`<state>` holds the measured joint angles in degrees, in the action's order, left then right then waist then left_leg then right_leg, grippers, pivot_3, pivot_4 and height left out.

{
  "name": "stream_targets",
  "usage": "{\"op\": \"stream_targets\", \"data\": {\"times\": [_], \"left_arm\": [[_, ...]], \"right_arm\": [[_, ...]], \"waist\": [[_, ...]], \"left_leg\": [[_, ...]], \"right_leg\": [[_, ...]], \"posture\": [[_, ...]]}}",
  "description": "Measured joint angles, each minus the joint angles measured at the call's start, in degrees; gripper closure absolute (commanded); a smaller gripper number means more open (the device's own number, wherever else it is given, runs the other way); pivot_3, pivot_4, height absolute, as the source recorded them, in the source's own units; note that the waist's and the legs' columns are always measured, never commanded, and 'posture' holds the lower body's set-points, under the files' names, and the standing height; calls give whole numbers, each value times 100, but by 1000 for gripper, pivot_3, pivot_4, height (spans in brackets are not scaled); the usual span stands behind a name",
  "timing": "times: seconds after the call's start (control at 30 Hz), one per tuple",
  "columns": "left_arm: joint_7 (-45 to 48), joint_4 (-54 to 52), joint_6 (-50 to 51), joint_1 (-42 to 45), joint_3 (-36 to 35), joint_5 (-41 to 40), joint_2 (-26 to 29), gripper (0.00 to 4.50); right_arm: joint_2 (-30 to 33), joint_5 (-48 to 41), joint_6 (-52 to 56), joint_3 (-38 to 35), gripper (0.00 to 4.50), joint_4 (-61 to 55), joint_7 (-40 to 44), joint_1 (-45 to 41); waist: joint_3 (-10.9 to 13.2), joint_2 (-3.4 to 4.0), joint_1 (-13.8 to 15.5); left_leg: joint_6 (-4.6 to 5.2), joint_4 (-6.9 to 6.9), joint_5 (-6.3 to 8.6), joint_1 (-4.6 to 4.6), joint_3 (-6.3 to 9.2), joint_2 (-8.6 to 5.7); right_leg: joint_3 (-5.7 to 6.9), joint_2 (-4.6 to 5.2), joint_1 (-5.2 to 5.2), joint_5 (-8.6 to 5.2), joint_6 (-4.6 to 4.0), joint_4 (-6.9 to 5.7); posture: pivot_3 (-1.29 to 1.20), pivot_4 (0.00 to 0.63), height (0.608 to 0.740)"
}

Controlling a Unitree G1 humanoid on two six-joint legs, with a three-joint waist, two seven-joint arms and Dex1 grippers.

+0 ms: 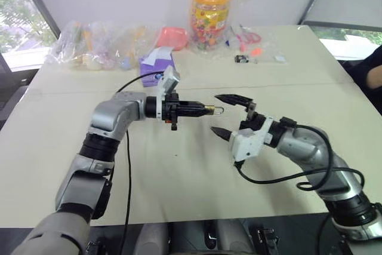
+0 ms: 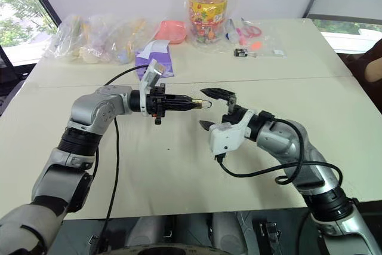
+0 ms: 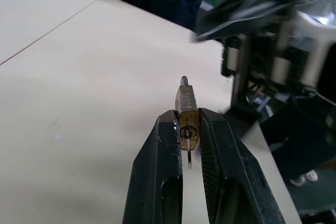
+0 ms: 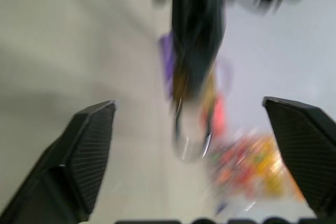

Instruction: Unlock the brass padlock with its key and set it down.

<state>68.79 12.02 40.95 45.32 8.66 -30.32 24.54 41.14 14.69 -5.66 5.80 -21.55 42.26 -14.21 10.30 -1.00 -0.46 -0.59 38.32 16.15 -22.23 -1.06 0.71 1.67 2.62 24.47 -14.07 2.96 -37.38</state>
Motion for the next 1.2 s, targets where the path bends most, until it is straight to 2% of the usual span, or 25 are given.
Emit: {"op": "stream_targets", "data": {"times": [0.03,0.13,0.17,0.23,0.37,0.47,0.63,1.0,1.2], "left_arm": [[21,33,-1,3,-4,4,25,4500],[92,99,-13,6,-26,18,66,4500],[102,107,-23,15,-27,24,64,4500],[110,127,-33,44,-29,34,63,4500],[123,135,-36,71,-38,37,60,4500],[141,148,-35,165,-37,38,20,4500],[169,146,-4,224,-40,33,15,4500],[202,60,281,222,-60,-30,69,4500],[334,-214,479,219,-112,-254,140,4500]], "right_arm": [[-43,-343,501,-170,24,-37,123,51],[-339,-1707,2392,-813,860,-307,310,-13],[-425,-2264,3144,-1061,1296,-457,326,-131],[-476,-3119,4264,-1411,2454,-746,305,-378],[-795,-4291,5763,-1650,4476,-1077,-2,-717],[-1122,-5011,6669,-1739,4476,-1165,-391,-1039],[-1319,-5467,7204,-1676,4476,-1267,-912,-1353],[-1275,-5416,6960,-1158,4476,-1026,-1198,-1280],[-1103,-5036,6617,-999,4476,-482,-1266,-1052]], "waist": [[0,0,3],[0,0,-6],[0,0,-15],[0,1,-13],[0,1,-12],[0,1,-10],[0,1,-7],[0,1,-24],[0,1,-15]], "left_leg": [[0,0,0,0,0,0],[0,0,0,0,2,2],[0,0,0,1,3,3],[1,-1,0,2,7,6],[1,-4,1,2,9,7],[1,-3,1,1,8,5],[2,-4,1,-3,8,3],[2,-4,1,-4,8,2],[2,-4,1,-6,6,2]], "right_leg": [[0,1,0,0,0,0],[0,2,0,1,0,-2],[0,1,0,1,-1,-3],[1,-2,0,1,-1,-3],[2,-3,0,1,-1,-3],[1,-1,1,1,-1,-3],[2,1,1,1,-1,1],[1,-1,3,1,0,2],[1,1,3,2,1,5]], "posture": [[0,150,737],[0,150,737],[0,150,737],[0,150,737],[0,150,737],[0,150,737],[0,150,737],[0,150,737],[0,150,737]]}}
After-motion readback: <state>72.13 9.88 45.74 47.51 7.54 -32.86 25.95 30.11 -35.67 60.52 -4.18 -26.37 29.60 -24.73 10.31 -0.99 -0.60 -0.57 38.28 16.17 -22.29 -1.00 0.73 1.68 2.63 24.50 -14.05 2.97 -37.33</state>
